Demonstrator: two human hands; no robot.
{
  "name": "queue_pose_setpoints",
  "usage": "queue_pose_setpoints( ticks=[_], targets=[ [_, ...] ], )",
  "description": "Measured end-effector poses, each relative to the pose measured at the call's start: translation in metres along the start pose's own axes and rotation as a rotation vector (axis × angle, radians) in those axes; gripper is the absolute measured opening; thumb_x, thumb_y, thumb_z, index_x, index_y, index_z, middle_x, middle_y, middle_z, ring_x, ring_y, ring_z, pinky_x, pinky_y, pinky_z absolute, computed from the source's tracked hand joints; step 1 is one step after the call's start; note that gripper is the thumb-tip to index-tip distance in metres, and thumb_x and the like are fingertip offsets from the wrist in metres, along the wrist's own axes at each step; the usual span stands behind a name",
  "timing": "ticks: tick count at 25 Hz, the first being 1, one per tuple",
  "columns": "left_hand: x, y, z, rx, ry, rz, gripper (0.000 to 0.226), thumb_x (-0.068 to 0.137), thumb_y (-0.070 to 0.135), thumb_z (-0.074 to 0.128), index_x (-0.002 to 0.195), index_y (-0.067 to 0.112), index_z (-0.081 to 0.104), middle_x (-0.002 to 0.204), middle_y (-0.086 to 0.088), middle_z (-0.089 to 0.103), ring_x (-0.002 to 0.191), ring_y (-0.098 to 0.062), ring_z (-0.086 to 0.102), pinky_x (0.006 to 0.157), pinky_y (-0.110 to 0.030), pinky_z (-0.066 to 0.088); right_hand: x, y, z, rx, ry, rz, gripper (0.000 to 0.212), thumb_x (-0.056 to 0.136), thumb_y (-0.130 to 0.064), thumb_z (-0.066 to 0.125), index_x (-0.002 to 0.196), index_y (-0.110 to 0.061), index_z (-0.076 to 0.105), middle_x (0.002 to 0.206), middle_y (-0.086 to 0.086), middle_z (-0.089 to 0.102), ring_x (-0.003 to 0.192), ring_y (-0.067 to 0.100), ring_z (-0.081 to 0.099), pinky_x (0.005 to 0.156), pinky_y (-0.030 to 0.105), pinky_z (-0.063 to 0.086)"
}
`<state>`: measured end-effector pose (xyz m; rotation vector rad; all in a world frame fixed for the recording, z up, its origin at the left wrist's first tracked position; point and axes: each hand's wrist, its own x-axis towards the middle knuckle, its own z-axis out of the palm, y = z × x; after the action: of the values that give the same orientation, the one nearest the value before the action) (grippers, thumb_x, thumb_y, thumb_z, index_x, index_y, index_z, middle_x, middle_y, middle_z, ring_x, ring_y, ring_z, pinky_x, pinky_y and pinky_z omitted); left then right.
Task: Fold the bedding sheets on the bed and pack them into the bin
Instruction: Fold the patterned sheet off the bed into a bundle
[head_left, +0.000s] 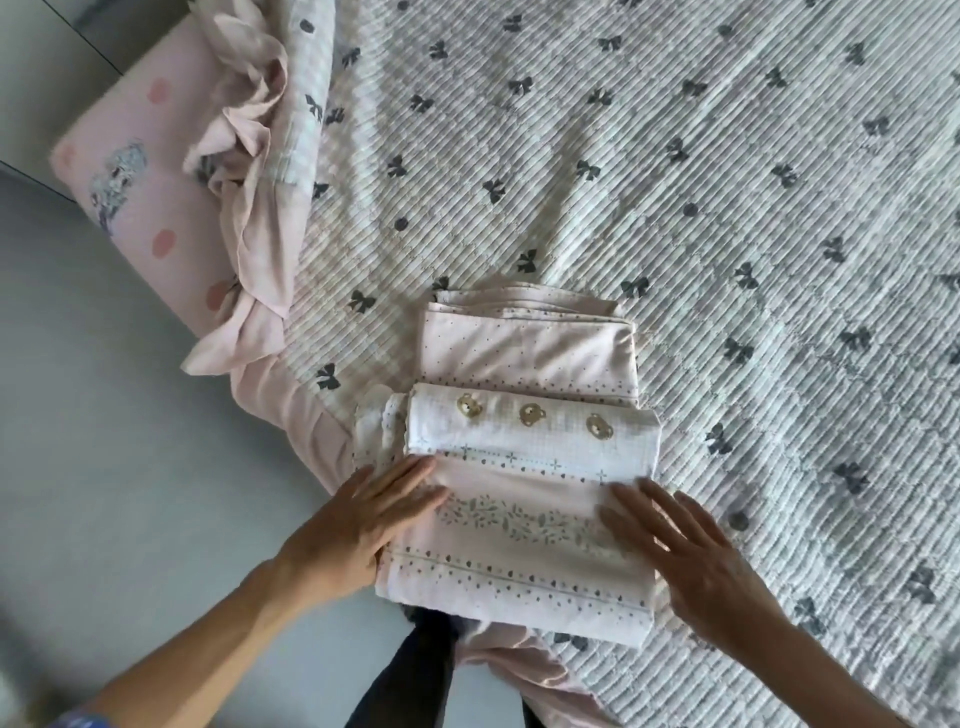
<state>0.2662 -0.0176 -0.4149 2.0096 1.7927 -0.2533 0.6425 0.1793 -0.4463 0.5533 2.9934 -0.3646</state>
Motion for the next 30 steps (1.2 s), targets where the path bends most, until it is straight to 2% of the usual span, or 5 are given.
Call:
queue_pose_setpoints(
  ticks=[8, 14, 18, 23, 30],
  targets=[
    [0.010, -0.024, -0.004, -0.061, -0.143, 0.130, 0.105, 0.056, 0.034, 0.087, 0.147, 0.041, 0.035, 0.164, 0.009, 0.010, 0.151, -0.012, 0.007, 0.120, -0.053, 0.012, 0.018, 0.011, -0.001, 0.201, -0.155, -0.031, 0.094, 0.068, -0.058, 0.076, 0.149, -0.027, 0.036, 0.157, 0.000, 0.036, 0.145, 0.024, 0.033, 0.109, 0.055, 0.033],
    [0.054, -0.055, -0.132, -1.296, -0.258, -0.171, 0.056, 0.073, 0.023, 0.082, 0.119, 0.040, 0.056, 0.113, 0.031, 0.064, 0.112, 0.007, 0.057, 0.094, -0.020, 0.047, 0.081, 0.029, -0.096, 1.137, 0.104, 0.421, 0.054, 0.086, 0.000, 0.065, 0.113, -0.047, 0.067, 0.107, -0.011, 0.073, 0.099, 0.009, 0.070, 0.079, 0.025, 0.058],
    [0.127, -0.094, -0.165, -1.837, 0.073, -0.372, 0.050, 0.065, 0.068, 0.071, 0.103, 0.036, 0.074, 0.103, 0.013, 0.073, 0.100, -0.006, 0.067, 0.085, -0.026, 0.052, 0.172, 0.072, -0.109, 1.408, 0.212, 0.783, 0.039, 0.098, -0.035, 0.046, 0.123, -0.007, 0.059, 0.111, 0.011, 0.070, 0.102, 0.026, 0.069, 0.091, 0.043, 0.054],
    [0.177, -0.090, -0.112, -1.481, 0.157, -0.576, 0.043, 0.083, 0.056, 0.059, 0.111, 0.024, 0.066, 0.097, 0.011, 0.075, 0.097, -0.011, 0.070, 0.073, -0.013, 0.054, 0.230, 0.088, -0.067, 1.353, 0.206, 1.059, 0.035, 0.094, -0.033, 0.061, 0.118, -0.007, 0.061, 0.096, 0.007, 0.071, 0.078, 0.014, 0.072, 0.054, 0.025, 0.056],
    [0.177, -0.087, -0.100, -1.029, 0.618, -0.757, 0.073, 0.081, 0.071, 0.054, 0.139, 0.033, 0.033, 0.131, 0.004, 0.050, 0.111, -0.014, 0.054, 0.075, -0.031, 0.052, 0.233, 0.090, -0.062, 1.567, 0.212, 1.193, 0.049, 0.078, -0.028, 0.074, 0.117, -0.004, 0.057, 0.110, 0.018, 0.068, 0.097, 0.035, 0.070, 0.074, 0.061, 0.057]
  ],
)
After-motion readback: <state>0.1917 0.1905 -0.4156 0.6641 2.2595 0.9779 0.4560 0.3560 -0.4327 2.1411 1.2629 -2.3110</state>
